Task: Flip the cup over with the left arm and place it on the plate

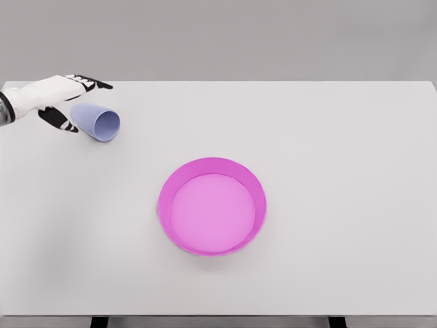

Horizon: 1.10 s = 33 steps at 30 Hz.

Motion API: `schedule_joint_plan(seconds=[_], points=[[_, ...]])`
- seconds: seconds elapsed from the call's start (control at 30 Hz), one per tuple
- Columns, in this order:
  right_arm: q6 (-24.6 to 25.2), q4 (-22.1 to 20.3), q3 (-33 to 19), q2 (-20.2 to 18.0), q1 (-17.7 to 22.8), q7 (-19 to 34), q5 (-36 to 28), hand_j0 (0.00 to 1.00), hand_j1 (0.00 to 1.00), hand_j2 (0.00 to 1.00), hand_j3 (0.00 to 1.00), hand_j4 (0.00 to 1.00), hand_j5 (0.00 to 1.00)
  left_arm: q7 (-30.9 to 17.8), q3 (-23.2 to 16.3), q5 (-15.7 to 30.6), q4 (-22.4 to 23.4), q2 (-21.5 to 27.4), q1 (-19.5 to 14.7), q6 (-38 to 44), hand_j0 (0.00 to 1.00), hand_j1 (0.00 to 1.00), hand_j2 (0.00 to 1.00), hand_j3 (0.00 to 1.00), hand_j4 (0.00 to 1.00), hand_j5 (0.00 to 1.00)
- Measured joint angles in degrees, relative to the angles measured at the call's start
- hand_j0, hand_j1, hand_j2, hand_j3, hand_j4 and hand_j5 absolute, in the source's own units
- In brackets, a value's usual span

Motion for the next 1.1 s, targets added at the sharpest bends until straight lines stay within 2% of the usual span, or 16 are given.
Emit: schedule_joint_plan(seconds=[0.07,0.37,0.73,1.1], points=[[0.0,0.0,0.0,0.0,0.0,0.0,0.0,1.0,1.0,1.0,1.0,1.0,1.0,0.0,-0.9,-0.6,1.1,-0.3,-1.0,0.0,1.0,1.0,1.0,1.0,1.0,1.0],[0.0,0.0,0.0,0.0,0.0,0.0,0.0,1.0,1.0,1.0,1.0,1.0,1.0,0.1,-2.6,-4.8,3.3,-1.8,-1.1,0.0,1.0,1.0,1.0,1.0,1.0,1.0],[0.0,0.0,0.0,0.0,0.0,0.0,0.0,1.0,1.0,1.0,1.0,1.0,1.0,0.2,-2.7,-6.5,8.2,-4.9,-2.6,0.0,1.0,1.0,1.0,1.0,1.0,1.0],[0.0,0.0,0.0,0.0,0.0,0.0,0.0,1.0,1.0,1.0,1.0,1.0,1.0,0.2,-2.7,-7.2,9.7,-6.6,-2.6,2.5,1.0,1.0,1.0,1.0,1.0,1.0]])
